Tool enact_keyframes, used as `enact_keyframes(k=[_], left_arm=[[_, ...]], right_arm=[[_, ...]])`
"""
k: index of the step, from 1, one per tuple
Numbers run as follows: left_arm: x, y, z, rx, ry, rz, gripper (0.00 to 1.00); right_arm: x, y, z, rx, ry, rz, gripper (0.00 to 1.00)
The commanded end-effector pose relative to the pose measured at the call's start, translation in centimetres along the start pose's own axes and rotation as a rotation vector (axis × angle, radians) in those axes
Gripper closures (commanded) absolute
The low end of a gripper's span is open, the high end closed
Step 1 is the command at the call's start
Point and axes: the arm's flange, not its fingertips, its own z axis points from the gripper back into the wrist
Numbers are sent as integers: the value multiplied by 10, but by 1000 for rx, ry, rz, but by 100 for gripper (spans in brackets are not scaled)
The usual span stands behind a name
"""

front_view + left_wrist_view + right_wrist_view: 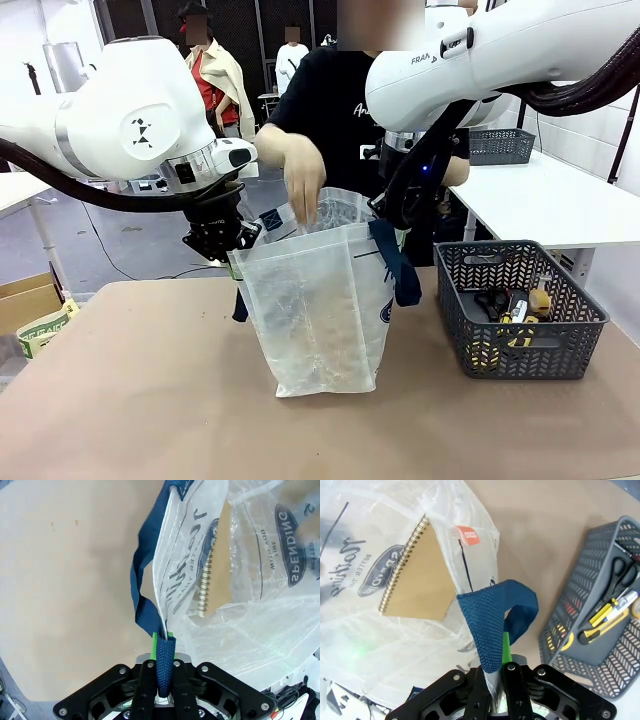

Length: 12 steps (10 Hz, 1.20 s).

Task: Transfer purchased items from the store into the shopping bag.
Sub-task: Move the Reusable shopping bag to the right side of the table.

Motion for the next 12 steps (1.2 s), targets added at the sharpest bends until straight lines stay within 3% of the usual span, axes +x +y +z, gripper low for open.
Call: enact_keyframes(k=[1,12], left_arm=[[-4,3,1,10,-2,10,100],[-4,3,1,10,-2,10,100]], right_arm=[[0,-3,0,0,0,-2,100],[0,-3,0,0,0,-2,100]])
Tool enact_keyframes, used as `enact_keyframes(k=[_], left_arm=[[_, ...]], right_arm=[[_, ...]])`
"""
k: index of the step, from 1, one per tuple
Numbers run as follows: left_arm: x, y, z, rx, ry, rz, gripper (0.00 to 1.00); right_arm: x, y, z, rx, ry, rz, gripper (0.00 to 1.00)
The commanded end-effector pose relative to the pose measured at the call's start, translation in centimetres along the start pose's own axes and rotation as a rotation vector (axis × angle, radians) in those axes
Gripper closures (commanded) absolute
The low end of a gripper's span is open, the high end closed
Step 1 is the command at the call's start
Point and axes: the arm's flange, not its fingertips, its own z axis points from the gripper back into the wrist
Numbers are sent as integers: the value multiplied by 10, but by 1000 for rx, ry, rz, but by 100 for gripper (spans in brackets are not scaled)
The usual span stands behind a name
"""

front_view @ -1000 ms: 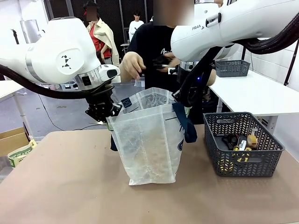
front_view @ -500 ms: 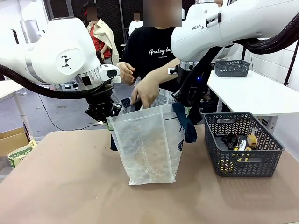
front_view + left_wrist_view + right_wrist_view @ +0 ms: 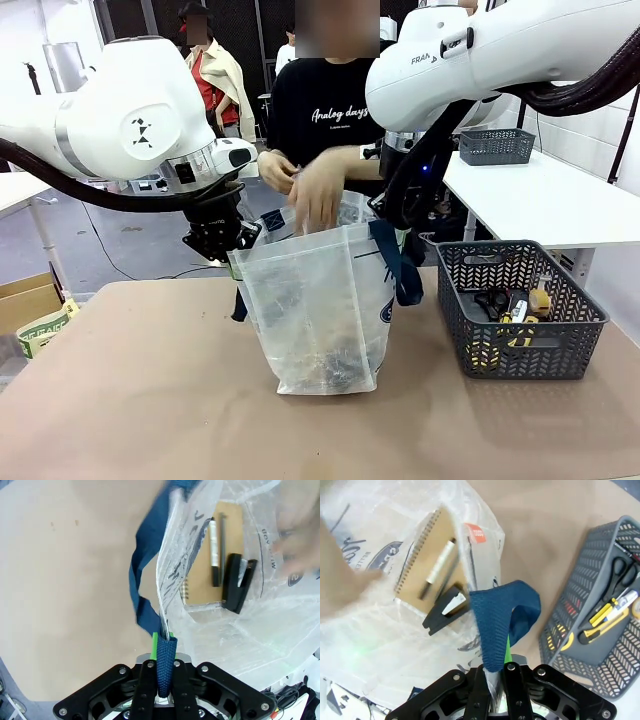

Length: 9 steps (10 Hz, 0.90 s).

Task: Transfer purchased items from the store into the shopping bag.
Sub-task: Move the Reusable shopping bag to the right side of the table.

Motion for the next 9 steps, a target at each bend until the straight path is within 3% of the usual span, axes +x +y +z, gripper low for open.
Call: enact_keyframes(k=[1,9], left_arm=[[-4,3,1,9,-2,10,100],[-4,3,1,9,-2,10,100]], right_arm=[[0,-3,0,0,-1,-2,100],[0,-3,0,0,-1,-2,100]])
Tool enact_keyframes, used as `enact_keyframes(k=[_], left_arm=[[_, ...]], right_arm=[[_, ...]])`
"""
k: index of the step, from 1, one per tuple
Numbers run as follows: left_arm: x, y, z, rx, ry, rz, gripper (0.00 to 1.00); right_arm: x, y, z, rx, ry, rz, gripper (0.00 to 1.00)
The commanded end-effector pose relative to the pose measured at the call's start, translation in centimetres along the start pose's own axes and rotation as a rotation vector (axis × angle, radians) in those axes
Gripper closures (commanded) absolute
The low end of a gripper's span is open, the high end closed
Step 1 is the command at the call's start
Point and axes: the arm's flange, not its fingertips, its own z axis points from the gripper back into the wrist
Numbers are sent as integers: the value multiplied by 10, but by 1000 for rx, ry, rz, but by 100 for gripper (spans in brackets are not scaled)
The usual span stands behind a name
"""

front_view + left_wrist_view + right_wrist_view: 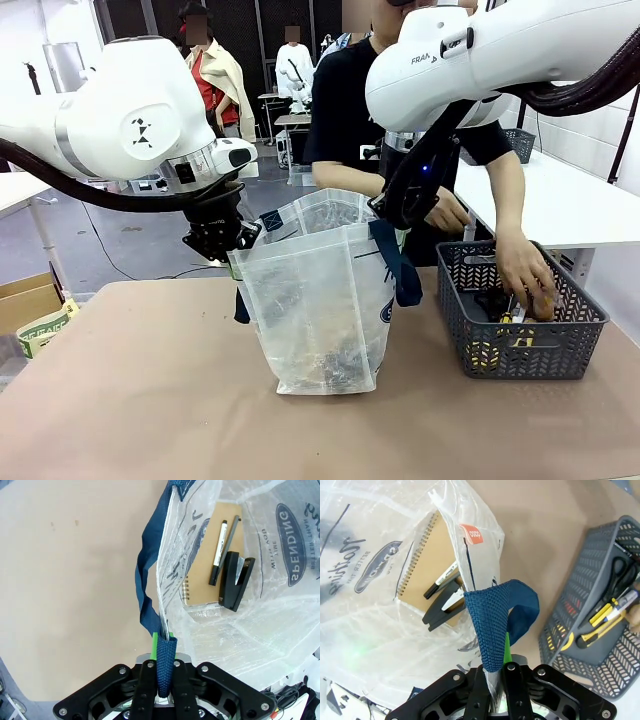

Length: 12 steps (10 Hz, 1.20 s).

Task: Transfer purchased items from the store into the shopping bag.
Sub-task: Move the Reusable shopping bag to the right side of the table.

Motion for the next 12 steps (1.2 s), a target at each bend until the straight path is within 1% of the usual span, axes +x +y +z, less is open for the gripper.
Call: enact_keyframes(k=[1,12], left_arm=[[-4,3,1,9,-2,10,100],[-4,3,1,9,-2,10,100]], right_arm=[[0,-3,0,0,-1,-2,100],[0,-3,0,0,-1,-2,100]])
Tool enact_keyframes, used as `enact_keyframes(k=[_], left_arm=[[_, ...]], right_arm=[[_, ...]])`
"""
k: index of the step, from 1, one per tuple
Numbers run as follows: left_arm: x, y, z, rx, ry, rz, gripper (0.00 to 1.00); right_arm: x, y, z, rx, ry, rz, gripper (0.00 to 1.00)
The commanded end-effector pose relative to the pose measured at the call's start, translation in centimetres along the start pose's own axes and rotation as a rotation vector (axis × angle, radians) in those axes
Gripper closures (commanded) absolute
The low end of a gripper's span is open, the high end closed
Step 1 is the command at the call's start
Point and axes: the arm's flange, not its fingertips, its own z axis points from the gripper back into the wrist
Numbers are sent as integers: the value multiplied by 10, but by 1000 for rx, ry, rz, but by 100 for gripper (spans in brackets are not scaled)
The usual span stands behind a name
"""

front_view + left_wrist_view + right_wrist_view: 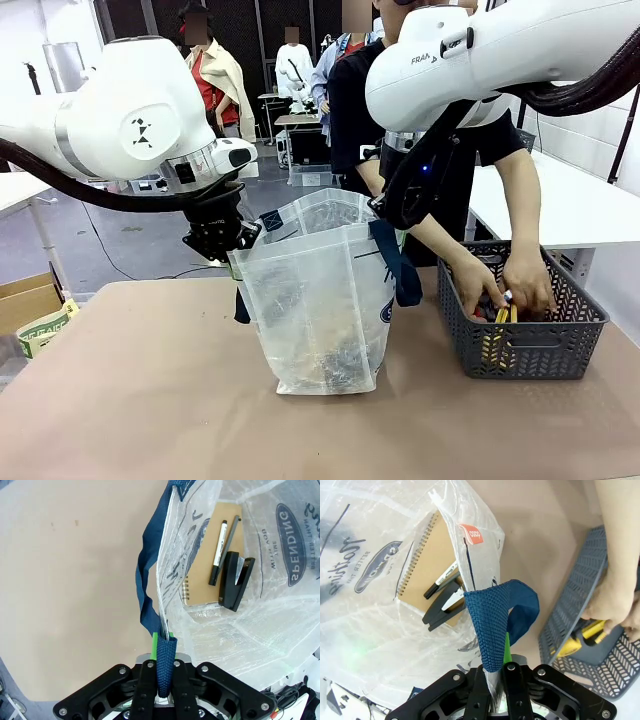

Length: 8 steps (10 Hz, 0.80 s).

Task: Transfer purchased items from the store into the shopping bag.
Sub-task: Move the Reusable shopping bag to the right side of the table.

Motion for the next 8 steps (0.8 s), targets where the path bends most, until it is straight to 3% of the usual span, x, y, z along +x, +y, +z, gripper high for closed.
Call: enact_keyframes(k=[1,8], left_arm=[[-4,3,1,9,-2,10,100],[-4,3,1,9,-2,10,100]], right_arm=[[0,-3,0,0,-1,-2,100],[0,-3,0,0,-1,-2,100]])
